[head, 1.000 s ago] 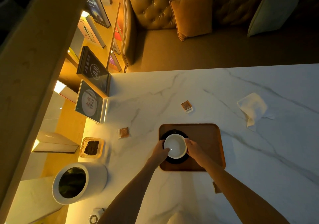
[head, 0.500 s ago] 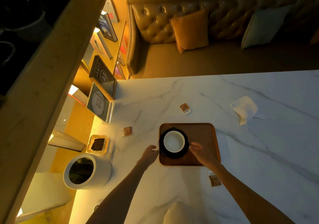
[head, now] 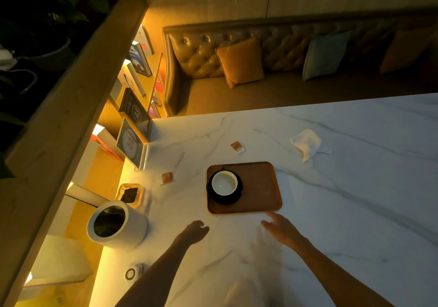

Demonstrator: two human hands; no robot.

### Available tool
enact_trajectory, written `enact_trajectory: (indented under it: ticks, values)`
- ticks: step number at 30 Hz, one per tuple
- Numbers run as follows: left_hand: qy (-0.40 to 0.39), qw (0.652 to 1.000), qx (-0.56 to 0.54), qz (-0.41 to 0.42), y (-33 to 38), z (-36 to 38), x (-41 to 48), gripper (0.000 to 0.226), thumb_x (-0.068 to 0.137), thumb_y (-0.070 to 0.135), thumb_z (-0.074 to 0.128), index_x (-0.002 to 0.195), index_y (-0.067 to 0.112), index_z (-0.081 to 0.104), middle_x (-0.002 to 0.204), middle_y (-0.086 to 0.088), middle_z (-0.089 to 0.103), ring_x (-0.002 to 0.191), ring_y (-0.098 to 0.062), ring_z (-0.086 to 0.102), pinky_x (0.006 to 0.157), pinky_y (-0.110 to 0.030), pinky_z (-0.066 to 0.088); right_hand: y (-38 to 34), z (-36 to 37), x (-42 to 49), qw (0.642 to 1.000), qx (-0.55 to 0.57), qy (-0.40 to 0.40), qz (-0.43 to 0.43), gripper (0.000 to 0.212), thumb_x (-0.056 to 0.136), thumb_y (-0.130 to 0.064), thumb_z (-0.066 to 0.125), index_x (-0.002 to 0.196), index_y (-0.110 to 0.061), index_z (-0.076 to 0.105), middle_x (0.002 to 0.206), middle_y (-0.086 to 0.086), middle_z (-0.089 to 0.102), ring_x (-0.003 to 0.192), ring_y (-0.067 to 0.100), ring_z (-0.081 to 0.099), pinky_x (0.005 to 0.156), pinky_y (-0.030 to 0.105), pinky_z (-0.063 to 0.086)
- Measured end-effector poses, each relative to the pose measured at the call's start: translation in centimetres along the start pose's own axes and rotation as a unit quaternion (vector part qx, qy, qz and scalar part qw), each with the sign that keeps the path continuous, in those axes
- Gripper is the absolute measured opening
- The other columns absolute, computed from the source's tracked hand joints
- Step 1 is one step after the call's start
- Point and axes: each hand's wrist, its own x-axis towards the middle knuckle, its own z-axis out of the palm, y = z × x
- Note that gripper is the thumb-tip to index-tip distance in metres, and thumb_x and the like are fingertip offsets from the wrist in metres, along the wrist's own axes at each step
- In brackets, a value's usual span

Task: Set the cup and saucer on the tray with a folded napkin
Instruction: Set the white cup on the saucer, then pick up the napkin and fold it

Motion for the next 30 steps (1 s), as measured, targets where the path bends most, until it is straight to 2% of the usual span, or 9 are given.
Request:
enact_trajectory:
  ticks: [8, 14, 23, 25, 26, 27, 28, 29, 30]
  values:
    - [-0.024, 0.999, 0.041, 0.025, 1.7, 2.0, -1.3, 0.049, 0.102, 0.037, 0.039, 0.143, 0.01, 0.042, 0.155, -0.007, 0.033, 0.142, -0.025, 0.035, 0.119, -0.036, 0.027, 2.9, -0.1, -2.6, 0.999, 0.042, 0.007, 0.019, 0.049, 0.096, -0.043, 0.044, 0.138, -0.019, 0.045, 0.139, 0.008, 0.054, 0.126, 0.023, 0.052, 0.105, 0.034, 0.042]
    - [-0.036, 0.997, 0.045, 0.045, 5.1, 2.8, -0.5, 0.046, 0.102, 0.034, 0.04, 0.139, 0.009, 0.047, 0.153, -0.009, 0.038, 0.14, -0.025, 0.038, 0.117, -0.037, 0.029, 5.1, -2.1, -2.9, 0.995, 0.073, 0.009, 0.065, 0.055, 0.096, -0.05, 0.039, 0.141, -0.02, 0.04, 0.147, 0.008, 0.044, 0.132, 0.024, 0.045, 0.107, 0.035, 0.038]
    - [-0.067, 0.995, -0.036, 0.058, 13.6, 5.3, 2.0, 0.035, 0.1, 0.022, 0.042, 0.127, 0.005, 0.057, 0.136, -0.02, 0.054, 0.125, -0.037, 0.052, 0.105, -0.046, 0.043, 10.9, -7.0, -2.7, 0.983, 0.135, 0.037, 0.117, 0.049, 0.094, -0.043, 0.049, 0.137, -0.019, 0.046, 0.144, 0.007, 0.048, 0.13, 0.022, 0.047, 0.105, 0.033, 0.037]
    - [-0.072, 0.994, -0.061, 0.063, 16.1, 5.9, 3.0, 0.035, 0.1, 0.019, 0.042, 0.127, 0.003, 0.057, 0.131, -0.019, 0.058, 0.115, -0.034, 0.059, 0.093, -0.041, 0.05, 12.5, -8.5, -2.3, 0.981, 0.14, 0.041, 0.125, 0.048, 0.094, -0.042, 0.051, 0.136, -0.019, 0.047, 0.142, 0.008, 0.05, 0.128, 0.022, 0.049, 0.104, 0.033, 0.038]
    - [-0.08, 0.992, -0.075, 0.069, 17.5, 6.3, 3.4, 0.034, 0.1, 0.018, 0.042, 0.126, 0.001, 0.057, 0.125, -0.019, 0.06, 0.1, -0.031, 0.063, 0.078, -0.036, 0.052, 13.3, -9.4, -1.9, 0.981, 0.14, 0.043, 0.128, 0.047, 0.094, -0.041, 0.051, 0.135, -0.019, 0.048, 0.141, 0.008, 0.051, 0.127, 0.022, 0.05, 0.104, 0.033, 0.039]
    - [-0.087, 0.989, -0.084, 0.08, 19.0, 6.6, 3.8, 0.031, 0.1, 0.016, 0.041, 0.119, -0.001, 0.058, 0.113, -0.021, 0.06, 0.081, -0.026, 0.059, 0.062, -0.032, 0.047, 14.0, -10.4, -1.3, 0.981, 0.138, 0.044, 0.13, 0.046, 0.094, -0.04, 0.052, 0.134, -0.018, 0.049, 0.14, 0.008, 0.052, 0.126, 0.022, 0.051, 0.104, 0.033, 0.039]
    - [-0.091, 0.988, -0.091, 0.089, 20.5, 6.8, 4.4, 0.025, 0.1, 0.014, 0.04, 0.107, -0.001, 0.059, 0.097, -0.019, 0.056, 0.066, -0.019, 0.051, 0.055, -0.03, 0.038, 14.6, -11.5, -0.6, 0.981, 0.137, 0.044, 0.132, 0.046, 0.094, -0.04, 0.052, 0.134, -0.018, 0.05, 0.139, 0.008, 0.053, 0.126, 0.022, 0.051, 0.104, 0.033, 0.04]
    - [-0.091, 0.987, -0.098, 0.092, 22.0, 7.0, 5.1, 0.021, 0.1, 0.012, 0.04, 0.094, 0.0, 0.056, 0.085, -0.016, 0.05, 0.059, -0.016, 0.043, 0.056, -0.031, 0.033, 15.2, -12.6, 0.2, 0.981, 0.135, 0.044, 0.132, 0.045, 0.094, -0.04, 0.051, 0.134, -0.018, 0.05, 0.139, 0.008, 0.053, 0.126, 0.022, 0.052, 0.103, 0.033, 0.04]
    - [-0.094, 0.985, -0.115, 0.087, 23.6, 7.2, 5.9, 0.022, 0.1, 0.01, 0.04, 0.086, 0.0, 0.052, 0.077, -0.018, 0.047, 0.056, -0.022, 0.041, 0.06, -0.033, 0.032, 15.8, -13.8, 1.2, 0.981, 0.132, 0.044, 0.132, 0.045, 0.094, -0.04, 0.051, 0.134, -0.019, 0.05, 0.139, 0.007, 0.053, 0.126, 0.022, 0.052, 0.103, 0.034, 0.04]
